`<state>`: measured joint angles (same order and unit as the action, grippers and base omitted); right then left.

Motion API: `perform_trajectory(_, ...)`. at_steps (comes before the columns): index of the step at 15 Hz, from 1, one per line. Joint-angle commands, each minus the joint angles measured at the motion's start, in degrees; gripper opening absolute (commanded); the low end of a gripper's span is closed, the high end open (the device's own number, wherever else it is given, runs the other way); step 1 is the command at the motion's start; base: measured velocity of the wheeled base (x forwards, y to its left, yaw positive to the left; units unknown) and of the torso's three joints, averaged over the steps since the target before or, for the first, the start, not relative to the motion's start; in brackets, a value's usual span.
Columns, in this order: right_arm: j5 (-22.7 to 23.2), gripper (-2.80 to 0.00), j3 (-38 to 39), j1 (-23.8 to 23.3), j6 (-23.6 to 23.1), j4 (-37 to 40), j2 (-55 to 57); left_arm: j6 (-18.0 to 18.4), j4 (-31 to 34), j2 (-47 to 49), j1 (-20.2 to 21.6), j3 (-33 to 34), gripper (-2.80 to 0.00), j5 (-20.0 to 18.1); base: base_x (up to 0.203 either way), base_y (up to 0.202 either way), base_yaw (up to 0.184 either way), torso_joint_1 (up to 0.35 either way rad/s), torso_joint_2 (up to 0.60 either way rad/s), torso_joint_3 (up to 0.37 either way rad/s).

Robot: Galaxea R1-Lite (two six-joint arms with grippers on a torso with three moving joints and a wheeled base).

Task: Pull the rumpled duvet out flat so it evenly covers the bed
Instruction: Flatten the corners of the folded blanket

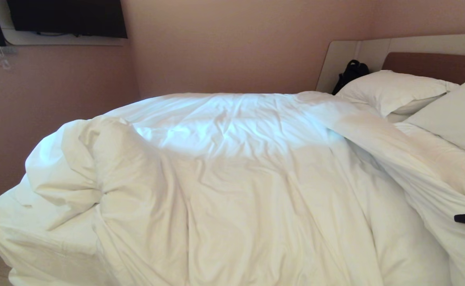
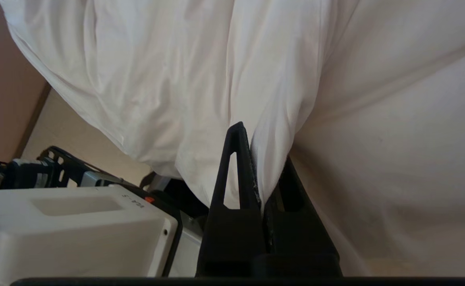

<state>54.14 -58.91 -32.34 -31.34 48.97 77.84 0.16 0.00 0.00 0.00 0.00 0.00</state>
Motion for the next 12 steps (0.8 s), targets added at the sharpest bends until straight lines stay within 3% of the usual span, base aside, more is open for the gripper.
perform_trajectory(1, -1.2, -2.80, 1.2, 1.1, -0.3, 0.3, 0.3, 0.0, 0.0, 0.0, 0.0, 0.0, -2.80, 0.0, 0.000, 0.000, 0.000, 0.000, 0.00, 0.000)
perform_trajectory(11, -2.2, -2.80, 2.7, 7.4, 0.5, -4.0, 5.9, 0.1, 0.0, 0.0, 0.0, 0.0, -2.80, 0.0, 0.000, 0.000, 0.000, 0.000, 0.00, 0.000)
perform_trajectory(12, -2.2, 0.00, 2.7, 7.4, 0.8, -5.1, 7.0, 0.0, 0.0, 0.0, 0.0, 0.0, -2.80, 0.0, 0.000, 0.000, 0.000, 0.000, 0.00, 0.000)
